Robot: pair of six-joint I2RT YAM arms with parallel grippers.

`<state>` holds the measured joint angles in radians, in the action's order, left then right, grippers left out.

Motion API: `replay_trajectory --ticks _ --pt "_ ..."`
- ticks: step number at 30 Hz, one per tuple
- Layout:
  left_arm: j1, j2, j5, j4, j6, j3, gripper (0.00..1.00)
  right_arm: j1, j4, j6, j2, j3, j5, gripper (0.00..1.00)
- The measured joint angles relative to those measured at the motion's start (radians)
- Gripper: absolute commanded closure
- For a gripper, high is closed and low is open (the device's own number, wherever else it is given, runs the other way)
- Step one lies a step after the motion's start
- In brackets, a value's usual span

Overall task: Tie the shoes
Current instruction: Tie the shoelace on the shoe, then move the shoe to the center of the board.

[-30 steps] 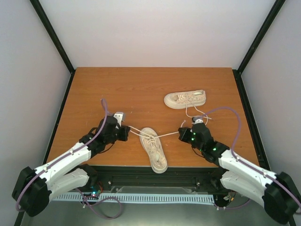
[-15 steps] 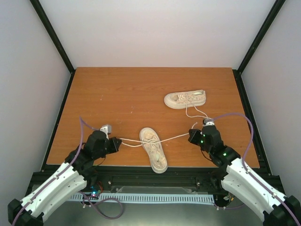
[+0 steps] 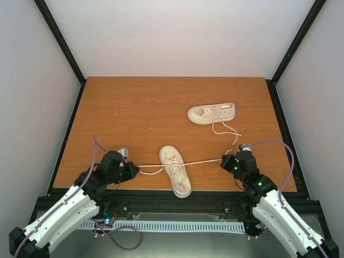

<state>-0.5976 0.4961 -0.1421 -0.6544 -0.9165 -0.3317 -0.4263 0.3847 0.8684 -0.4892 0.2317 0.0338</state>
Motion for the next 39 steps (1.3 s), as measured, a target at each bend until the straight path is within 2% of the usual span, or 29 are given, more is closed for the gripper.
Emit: replay_trajectory --ticks 13,15,16,17,19,20,21,23,26,31,34,39 --pt "0.000 0.002 0.034 -0.043 -0.023 -0.001 0.99 0.056 -0.008 0.082 0.058 -0.082 -0.034 0.97" --pt "0.000 0.030 0.014 -0.041 -0.021 0.000 0.99 0.057 -0.008 0.077 0.045 -0.083 -0.040 0.93" --pt "0.000 0.054 -0.003 -0.039 -0.015 0.000 0.96 0.058 -0.009 0.071 0.042 -0.083 -0.043 0.87" --pt "0.000 0.076 -0.017 -0.036 -0.008 0.000 0.87 0.058 -0.008 0.064 0.042 -0.082 -0.046 0.78" --pt "0.001 0.134 -0.047 -0.031 0.014 -0.001 0.60 0.059 -0.006 0.038 0.041 -0.076 -0.050 0.51" --pt "0.001 0.160 -0.059 -0.031 0.027 -0.003 0.47 0.060 -0.005 0.030 0.039 -0.069 -0.050 0.40" --pt "0.002 0.181 -0.070 -0.031 0.037 -0.006 0.38 0.061 -0.002 0.026 0.036 -0.060 -0.051 0.31" --pt "0.002 0.215 -0.090 -0.031 0.055 -0.016 0.25 0.061 0.003 0.012 0.035 -0.038 -0.050 0.23" --pt "0.003 0.219 -0.117 -0.027 0.066 -0.039 0.15 0.062 0.004 -0.010 0.034 -0.008 -0.051 0.21" --pt "0.003 0.249 -0.135 0.008 0.089 -0.108 0.10 0.062 -0.073 -0.091 -0.079 0.050 -0.146 0.21" --pt "0.003 0.301 -0.134 0.074 0.100 -0.146 0.09 0.037 -0.145 -0.169 -0.280 0.128 -0.253 0.22" --pt "0.003 0.435 -0.145 0.231 0.104 -0.156 0.12 -0.102 -0.231 -0.277 -0.604 0.248 -0.388 0.25"
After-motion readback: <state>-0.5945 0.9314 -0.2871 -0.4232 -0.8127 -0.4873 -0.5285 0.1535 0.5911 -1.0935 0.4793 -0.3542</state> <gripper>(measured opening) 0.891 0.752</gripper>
